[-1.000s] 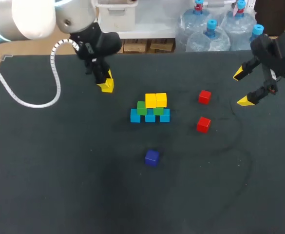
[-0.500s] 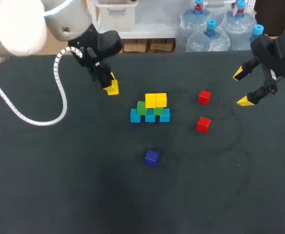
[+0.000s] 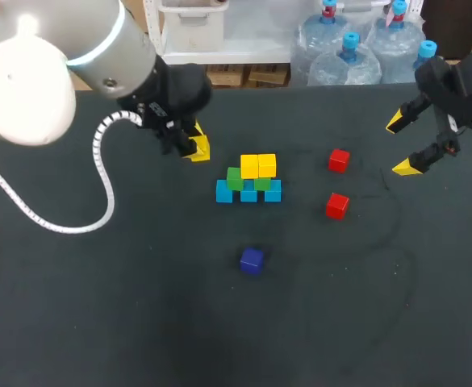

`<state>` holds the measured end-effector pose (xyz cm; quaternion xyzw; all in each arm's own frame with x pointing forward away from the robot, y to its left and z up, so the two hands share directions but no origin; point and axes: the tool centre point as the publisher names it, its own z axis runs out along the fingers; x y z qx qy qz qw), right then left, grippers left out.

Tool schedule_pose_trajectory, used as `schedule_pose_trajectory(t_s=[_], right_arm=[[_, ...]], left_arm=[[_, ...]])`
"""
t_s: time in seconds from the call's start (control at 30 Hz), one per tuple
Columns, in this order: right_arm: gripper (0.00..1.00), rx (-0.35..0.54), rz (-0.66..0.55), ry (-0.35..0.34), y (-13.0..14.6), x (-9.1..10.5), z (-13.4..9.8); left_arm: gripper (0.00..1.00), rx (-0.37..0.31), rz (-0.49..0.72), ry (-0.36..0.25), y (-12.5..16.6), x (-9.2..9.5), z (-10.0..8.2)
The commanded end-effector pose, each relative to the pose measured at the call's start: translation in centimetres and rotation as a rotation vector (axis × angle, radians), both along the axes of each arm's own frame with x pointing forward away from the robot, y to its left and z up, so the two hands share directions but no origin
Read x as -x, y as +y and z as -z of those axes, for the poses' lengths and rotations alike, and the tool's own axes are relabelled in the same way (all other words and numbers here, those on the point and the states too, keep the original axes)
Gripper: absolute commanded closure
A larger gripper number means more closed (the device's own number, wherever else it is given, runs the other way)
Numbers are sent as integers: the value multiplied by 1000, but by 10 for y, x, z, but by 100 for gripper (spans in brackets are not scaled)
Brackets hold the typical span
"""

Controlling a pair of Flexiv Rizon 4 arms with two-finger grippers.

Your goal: Place the blue cubes, place green cubes on the blue cubes, place the yellow cubes on the green cubes, then place the red cubes on the yellow cubes, and place purple cube on the red cubes.

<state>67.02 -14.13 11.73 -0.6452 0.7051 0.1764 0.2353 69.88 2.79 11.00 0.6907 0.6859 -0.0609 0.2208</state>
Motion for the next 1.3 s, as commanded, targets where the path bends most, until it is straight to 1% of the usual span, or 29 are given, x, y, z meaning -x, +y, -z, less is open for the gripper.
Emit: schedule_pose_trajectory(t_s=[0.03,0.33,0.57,0.83,1.3], right_arm=[[0,-2,-1,0,0,-1,0],[0,-2,-1,0,0,-1,0],[0,-2,-1,0,0,-1,0],[0,-2,-1,0,0,-1,0],[0,-2,-1,0,0,-1,0]], left_arm=[[100,-7,4,-19,-7,2,5],[100,-56,76,23,-18,5,8],[100,-74,94,41,-24,5,14],[100,-87,93,76,-27,2,24],[100,-95,101,93,-34,0,30]])
